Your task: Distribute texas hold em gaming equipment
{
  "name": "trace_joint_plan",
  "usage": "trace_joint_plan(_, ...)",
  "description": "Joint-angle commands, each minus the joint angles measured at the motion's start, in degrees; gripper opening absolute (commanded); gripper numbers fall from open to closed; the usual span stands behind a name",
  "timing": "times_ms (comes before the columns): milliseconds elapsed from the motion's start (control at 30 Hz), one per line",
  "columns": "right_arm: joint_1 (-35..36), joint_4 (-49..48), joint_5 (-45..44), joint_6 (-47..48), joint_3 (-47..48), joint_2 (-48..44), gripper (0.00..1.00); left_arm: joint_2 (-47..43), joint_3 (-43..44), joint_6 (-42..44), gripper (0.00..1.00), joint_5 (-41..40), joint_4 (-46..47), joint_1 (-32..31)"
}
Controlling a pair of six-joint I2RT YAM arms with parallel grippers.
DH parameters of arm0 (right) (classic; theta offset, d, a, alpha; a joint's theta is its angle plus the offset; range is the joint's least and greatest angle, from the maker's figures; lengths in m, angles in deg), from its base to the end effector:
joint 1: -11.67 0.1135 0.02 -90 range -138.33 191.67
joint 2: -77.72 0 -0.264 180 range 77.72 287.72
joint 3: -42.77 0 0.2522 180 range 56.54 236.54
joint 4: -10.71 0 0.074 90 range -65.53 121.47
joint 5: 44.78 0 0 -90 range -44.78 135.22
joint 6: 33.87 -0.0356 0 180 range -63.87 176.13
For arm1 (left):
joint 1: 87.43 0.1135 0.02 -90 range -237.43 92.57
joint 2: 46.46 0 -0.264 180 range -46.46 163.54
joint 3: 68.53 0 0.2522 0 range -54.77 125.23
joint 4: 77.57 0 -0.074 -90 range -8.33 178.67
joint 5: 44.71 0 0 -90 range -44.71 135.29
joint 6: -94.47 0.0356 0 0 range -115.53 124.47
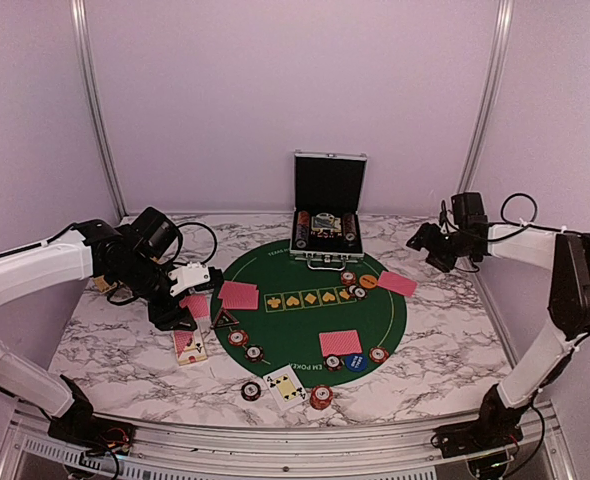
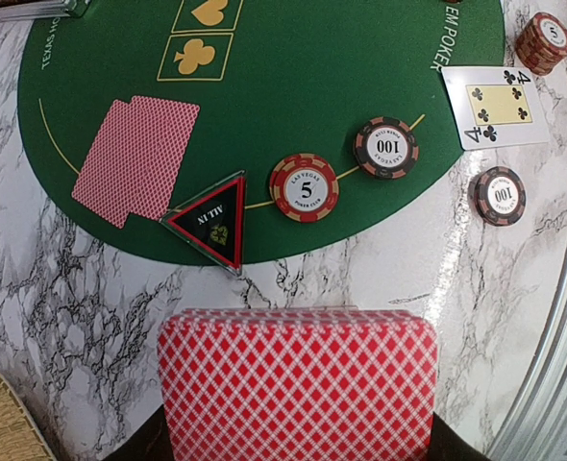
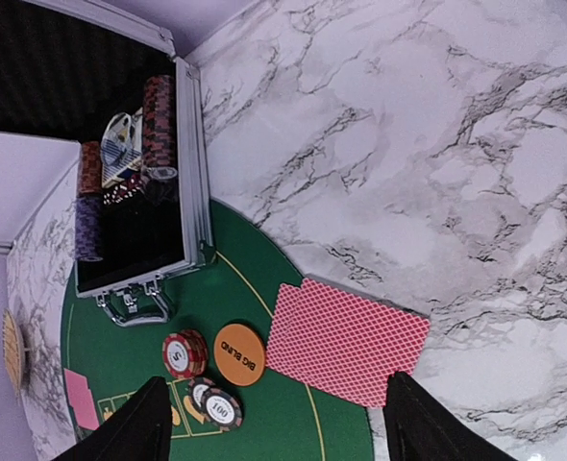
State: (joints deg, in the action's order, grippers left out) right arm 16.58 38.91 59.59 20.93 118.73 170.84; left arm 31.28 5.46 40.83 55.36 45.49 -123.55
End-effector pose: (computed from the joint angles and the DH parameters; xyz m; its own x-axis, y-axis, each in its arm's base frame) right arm 0.3495 0.0389 0.2255 -0.7272 0.4980 -0.4724 0.1989 0.8116 0.5493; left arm 0.2136 -0.1636 0.2599 -0.1822 0.8555 -0.4846 0.9407 0.2951 0.1674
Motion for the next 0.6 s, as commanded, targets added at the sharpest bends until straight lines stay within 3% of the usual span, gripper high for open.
trace_joint_plan(0, 4.95, 0.17, -0.91, -1.09, 2.07, -4.28, 0.77, -1.96, -0.11, -0.11, 0.00, 1.17, 0.12, -0.18)
trace_joint_plan(200, 18.72, -10.68, 8.29, -8.73, 2.12, -3.01, 0.84, -2.08, 0.27, 0.06, 0.00, 1.48, 0.20, -0.18)
trace_joint_plan(567, 39.46, -33.64, 22.03, -23.85, 7.33, 15.11, 0.86, -2.13, 1.16, 0.35, 0.00, 1.47, 0.36, -0.18)
